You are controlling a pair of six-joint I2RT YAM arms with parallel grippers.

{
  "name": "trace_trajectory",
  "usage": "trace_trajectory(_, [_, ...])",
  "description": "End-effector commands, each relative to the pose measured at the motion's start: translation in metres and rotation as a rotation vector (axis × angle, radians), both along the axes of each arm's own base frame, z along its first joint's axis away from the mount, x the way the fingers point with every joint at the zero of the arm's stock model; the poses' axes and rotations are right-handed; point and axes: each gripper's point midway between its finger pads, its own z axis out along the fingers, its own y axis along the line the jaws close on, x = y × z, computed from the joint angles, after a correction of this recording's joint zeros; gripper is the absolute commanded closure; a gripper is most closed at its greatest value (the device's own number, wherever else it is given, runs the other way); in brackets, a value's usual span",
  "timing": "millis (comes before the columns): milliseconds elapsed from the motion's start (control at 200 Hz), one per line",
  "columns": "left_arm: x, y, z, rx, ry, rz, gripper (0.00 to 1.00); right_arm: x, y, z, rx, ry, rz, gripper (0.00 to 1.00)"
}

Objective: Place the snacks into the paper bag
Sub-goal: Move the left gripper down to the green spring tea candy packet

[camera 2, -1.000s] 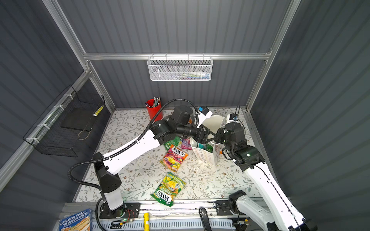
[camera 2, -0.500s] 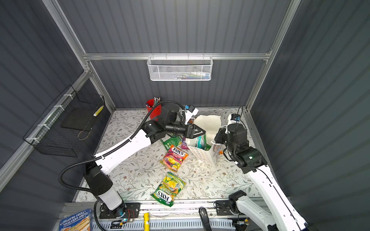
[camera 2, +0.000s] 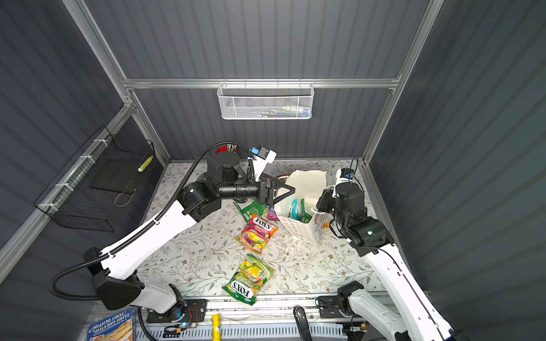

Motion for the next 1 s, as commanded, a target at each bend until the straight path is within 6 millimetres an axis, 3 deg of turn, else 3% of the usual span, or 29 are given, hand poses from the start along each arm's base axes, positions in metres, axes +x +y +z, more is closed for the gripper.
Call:
trace_trajectory(0, [0.009, 0.036, -0.018, 0.105, -0.026, 0.158, 0.0, -0.002, -0.001, -0.001, 0.001, -0.006, -0.001, 1.0])
trace_trajectory(115, [-0.006, 0.06, -0.029, 0.092, 0.001, 0.195, 0.0, -0.004, -0.003, -0.002, -0.003, -0.011, -0.008, 1.0])
trace_trajectory(130, [-0.008, 0.064, -0.04, 0.11, 0.014, 0.201, 0.0, -0.004, -0.004, -0.003, -0.003, -0.011, -0.008, 1.0])
trace_trajectory(245, [-0.021, 0.102, -0.07, 0.201, 0.063, 0.285, 0.0, -0.005, -0.003, -0.006, -0.004, -0.003, -0.006, 1.0])
trace_trajectory(315, [-0.025, 0.122, -0.099, 0.25, 0.127, 0.364, 0.0, -0.005, -0.004, -0.008, -0.006, -0.002, -0.007, 1.0])
trace_trajectory(425, [-0.034, 0.152, -0.161, 0.403, 0.278, 0.467, 0.0, -0.006, -0.004, -0.007, -0.005, -0.002, -0.004, 1.0])
trace_trajectory(525, [-0.045, 0.168, -0.21, 0.502, 0.403, 0.519, 0.0, -0.009, -0.005, -0.006, -0.004, -0.009, -0.003, 1.0])
trace_trajectory(801, [-0.081, 0.173, -0.311, 0.712, 0.659, 0.469, 0.0, -0.009, -0.003, -0.006, 0.001, -0.006, 0.004, 1.0])
trace_trajectory(891, [-0.092, 0.169, -0.33, 0.802, 0.667, 0.423, 0.0, -0.01, -0.003, -0.005, 0.002, -0.008, 0.007, 1.0])
trace_trajectory(996, [-0.105, 0.15, -0.337, 0.9, 0.606, 0.341, 0.0, -0.012, -0.004, -0.003, 0.001, -0.015, 0.004, 1.0])
